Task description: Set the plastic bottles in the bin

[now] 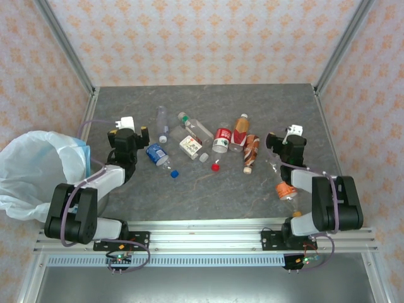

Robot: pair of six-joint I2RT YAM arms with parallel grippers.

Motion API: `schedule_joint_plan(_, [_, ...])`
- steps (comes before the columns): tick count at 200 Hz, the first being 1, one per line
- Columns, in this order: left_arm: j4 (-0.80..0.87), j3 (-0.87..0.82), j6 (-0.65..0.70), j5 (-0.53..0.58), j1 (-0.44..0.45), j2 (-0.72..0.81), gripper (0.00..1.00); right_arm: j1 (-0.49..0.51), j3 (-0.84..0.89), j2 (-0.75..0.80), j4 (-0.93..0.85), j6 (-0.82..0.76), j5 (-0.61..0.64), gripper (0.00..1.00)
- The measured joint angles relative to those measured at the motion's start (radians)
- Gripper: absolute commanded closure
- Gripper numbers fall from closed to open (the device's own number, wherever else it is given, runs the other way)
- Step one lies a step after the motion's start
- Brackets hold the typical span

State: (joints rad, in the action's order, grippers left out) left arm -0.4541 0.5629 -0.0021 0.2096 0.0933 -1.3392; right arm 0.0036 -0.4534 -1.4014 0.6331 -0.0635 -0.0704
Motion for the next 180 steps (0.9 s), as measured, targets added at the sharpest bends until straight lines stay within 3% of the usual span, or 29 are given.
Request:
schedule_joint_plan(31, [0.177, 0.075, -0.047, 0.071, 0.048, 0.040, 0.00, 0.000, -0.017, 0.097, -0.098, 0.029, 0.009, 0.01])
schedule_joint_plan(83, [0.509, 0.273, -0.353, 0.181, 0.158, 0.093, 0.00, 0.000, -0.072, 0.243, -0.274, 0.155, 0.005, 0.01])
schedule_joint_plan(129, [0.756, 0.332, -0.736, 0.075, 0.179, 0.019, 0.00, 0.000, -0.103, 0.286, -0.370, 0.267, -0.020, 0.01])
schedule_joint_plan(180, [0.881, 0.373, -0.894, -0.010, 0.273, -0.172, 0.00, -0.001, -0.178, 0.260, -0.438, 0.325, -0.172, 0.01])
